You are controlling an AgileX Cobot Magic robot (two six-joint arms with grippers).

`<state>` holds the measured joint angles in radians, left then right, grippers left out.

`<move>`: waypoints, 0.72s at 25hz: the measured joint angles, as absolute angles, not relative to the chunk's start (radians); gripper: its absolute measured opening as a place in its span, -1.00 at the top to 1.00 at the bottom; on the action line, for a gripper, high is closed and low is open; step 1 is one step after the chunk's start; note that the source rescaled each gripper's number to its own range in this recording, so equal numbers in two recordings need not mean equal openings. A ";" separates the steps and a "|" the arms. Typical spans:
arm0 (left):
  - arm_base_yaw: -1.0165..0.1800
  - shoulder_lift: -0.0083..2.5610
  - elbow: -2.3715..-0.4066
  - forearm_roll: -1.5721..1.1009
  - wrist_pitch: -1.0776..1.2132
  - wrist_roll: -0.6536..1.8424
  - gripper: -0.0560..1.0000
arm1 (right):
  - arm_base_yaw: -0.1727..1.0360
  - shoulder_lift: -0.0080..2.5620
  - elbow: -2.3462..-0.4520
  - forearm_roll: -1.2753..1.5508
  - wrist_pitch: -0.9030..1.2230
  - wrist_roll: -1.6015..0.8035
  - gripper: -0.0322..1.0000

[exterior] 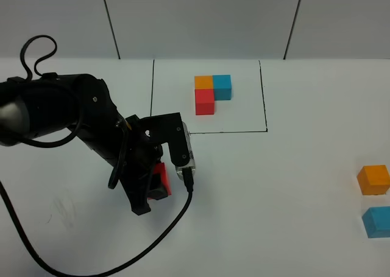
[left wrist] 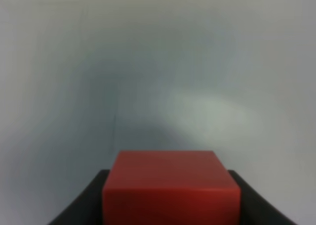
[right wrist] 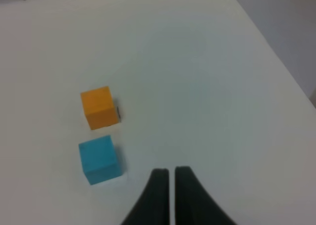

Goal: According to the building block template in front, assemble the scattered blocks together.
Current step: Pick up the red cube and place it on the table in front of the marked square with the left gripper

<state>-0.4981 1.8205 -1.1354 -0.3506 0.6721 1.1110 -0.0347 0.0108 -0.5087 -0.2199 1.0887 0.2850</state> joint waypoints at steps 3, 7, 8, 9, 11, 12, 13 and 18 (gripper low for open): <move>-0.498 1.856 -1.150 -0.351 0.650 1.114 -0.20 | -0.035 0.011 -0.509 -0.220 1.089 0.285 0.94; -0.507 1.907 -1.197 -0.348 0.655 1.116 -0.20 | -0.035 0.011 -0.509 -0.220 1.089 0.285 0.94; -0.511 1.920 -1.215 -0.347 0.656 1.116 -0.20 | -0.035 0.011 -0.509 -0.220 1.089 0.285 0.94; -0.515 1.931 -1.233 -0.347 0.662 1.117 -0.20 | -0.035 0.011 -0.509 -0.220 1.089 0.285 0.94; -0.520 1.959 -1.268 -0.347 0.671 1.118 -0.20 | -0.035 0.011 -0.509 -0.220 1.089 0.285 0.94; -0.523 1.969 -1.285 -0.347 0.677 1.118 -0.20 | -0.035 0.011 -0.509 -0.220 1.089 0.285 0.94; -0.527 1.981 -1.298 -0.347 0.686 1.118 -0.20 | -0.035 0.011 -0.509 -0.220 1.089 0.285 0.94; -0.539 2.018 -1.322 -0.346 0.696 1.118 -0.20 | -0.035 0.011 -0.509 -0.220 1.089 0.285 0.94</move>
<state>-0.5394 2.0184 -1.3225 -0.3460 0.6960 1.1176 -0.0347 0.0108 -0.5087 -0.2199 1.0887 0.2850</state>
